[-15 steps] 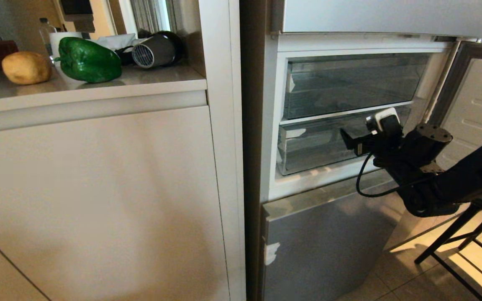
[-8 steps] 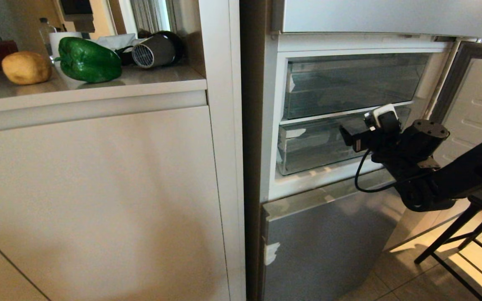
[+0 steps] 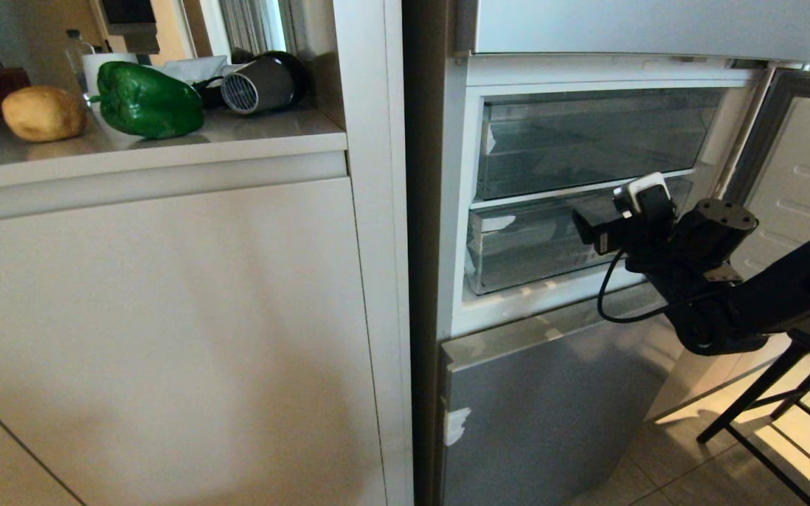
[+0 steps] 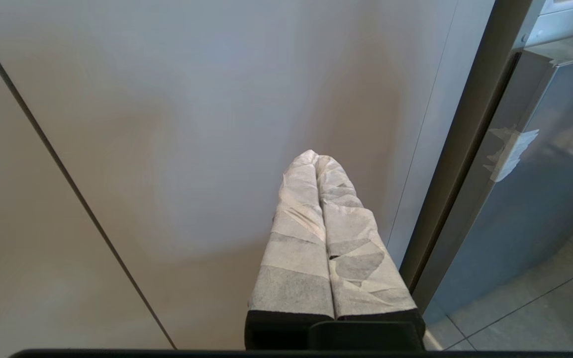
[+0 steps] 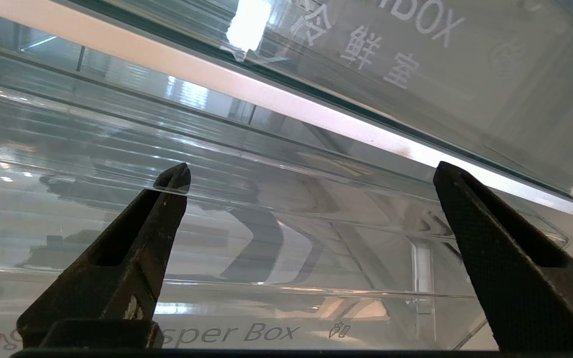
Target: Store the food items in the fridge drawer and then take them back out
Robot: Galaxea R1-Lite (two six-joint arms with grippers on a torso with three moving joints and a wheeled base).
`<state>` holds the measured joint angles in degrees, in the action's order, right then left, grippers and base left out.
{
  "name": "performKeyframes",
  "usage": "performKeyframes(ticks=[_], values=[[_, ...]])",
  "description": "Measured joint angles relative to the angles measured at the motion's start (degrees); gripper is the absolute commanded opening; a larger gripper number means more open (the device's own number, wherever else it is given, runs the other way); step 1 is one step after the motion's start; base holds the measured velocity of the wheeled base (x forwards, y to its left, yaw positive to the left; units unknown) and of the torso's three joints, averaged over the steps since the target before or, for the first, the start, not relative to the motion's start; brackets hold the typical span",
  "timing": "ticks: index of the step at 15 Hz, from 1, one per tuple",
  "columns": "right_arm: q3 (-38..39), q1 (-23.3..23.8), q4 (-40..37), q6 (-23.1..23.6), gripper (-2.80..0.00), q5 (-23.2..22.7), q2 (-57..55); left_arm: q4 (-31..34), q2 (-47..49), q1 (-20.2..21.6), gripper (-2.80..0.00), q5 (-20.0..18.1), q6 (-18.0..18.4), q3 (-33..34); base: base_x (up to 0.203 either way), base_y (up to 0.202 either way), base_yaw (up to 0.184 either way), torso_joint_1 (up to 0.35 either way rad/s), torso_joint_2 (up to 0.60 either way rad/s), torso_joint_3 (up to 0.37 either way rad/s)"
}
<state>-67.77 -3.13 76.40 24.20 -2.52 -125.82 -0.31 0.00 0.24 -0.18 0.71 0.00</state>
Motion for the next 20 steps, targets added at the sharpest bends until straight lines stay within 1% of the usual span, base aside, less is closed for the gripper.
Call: performKeyframes(ticks=[8, 15, 20], values=[[10.0, -0.1, 2.7, 0.2, 0.0, -0.1, 5.6, 0.0, 0.0, 0.0, -2.8, 0.0, 0.0, 0.0, 0.0, 0.0, 0.0, 0.0, 0.0, 0.0], [20.9, -0.1, 8.0, 0.5, 0.0, -0.3, 11.1, 0.0, 0.0, 0.0, -2.8, 0.0, 0.0, 0.0, 0.0, 0.0, 0.0, 0.0, 0.0, 0.0], [28.0, -0.2, 10.3, 0.6, 0.0, -0.2, 15.1, 0.0, 0.0, 0.0, -2.8, 0.0, 0.0, 0.0, 0.0, 0.0, 0.0, 0.0, 0.0, 0.0]])
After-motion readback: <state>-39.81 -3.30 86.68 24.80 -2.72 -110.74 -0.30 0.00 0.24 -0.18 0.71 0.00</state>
